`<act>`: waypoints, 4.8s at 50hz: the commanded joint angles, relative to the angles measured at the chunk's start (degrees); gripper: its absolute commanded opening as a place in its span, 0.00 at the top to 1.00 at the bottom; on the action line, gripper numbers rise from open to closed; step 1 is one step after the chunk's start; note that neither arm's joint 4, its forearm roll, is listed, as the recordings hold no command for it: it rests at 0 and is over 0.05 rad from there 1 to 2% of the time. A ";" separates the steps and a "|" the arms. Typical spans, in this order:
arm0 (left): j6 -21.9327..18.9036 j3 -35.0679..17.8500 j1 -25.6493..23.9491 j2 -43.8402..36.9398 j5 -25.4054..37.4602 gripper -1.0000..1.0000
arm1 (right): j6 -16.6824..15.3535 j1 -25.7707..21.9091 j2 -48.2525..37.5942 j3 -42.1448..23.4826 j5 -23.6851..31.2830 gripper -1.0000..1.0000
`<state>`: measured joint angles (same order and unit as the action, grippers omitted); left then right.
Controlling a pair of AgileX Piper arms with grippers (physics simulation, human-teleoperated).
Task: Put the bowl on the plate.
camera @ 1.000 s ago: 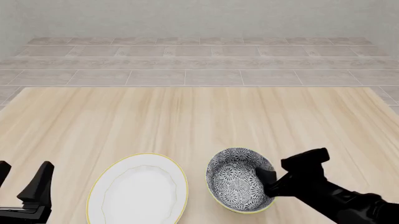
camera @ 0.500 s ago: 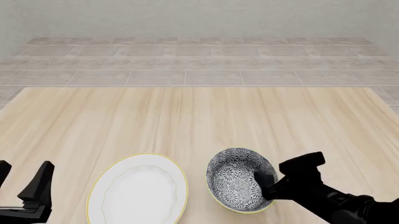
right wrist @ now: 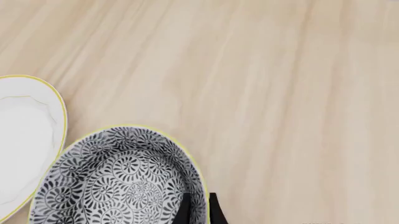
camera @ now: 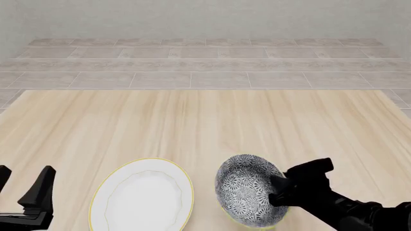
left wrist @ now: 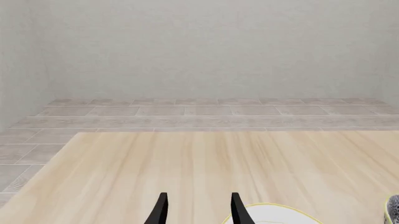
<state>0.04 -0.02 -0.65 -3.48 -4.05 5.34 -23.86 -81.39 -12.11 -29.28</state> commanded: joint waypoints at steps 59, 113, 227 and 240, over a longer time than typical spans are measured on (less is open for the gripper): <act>0.03 -0.01 0.33 0.49 -0.11 0.00 | 3.30 1.29 20.22 -10.46 22.96 1.00; 0.08 -0.09 0.08 1.84 0.73 0.00 | 10.88 -13.78 10.70 -31.56 35.71 1.00; -0.82 -0.03 0.30 3.46 1.70 0.00 | 25.81 -29.03 -16.21 -43.12 27.43 1.00; -0.87 -0.04 0.32 3.46 1.66 0.00 | 28.23 -28.95 -18.20 -42.57 25.74 1.00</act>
<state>-0.77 -0.06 -0.35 -0.03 -2.36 31.77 -52.75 -98.34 -55.03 -1.97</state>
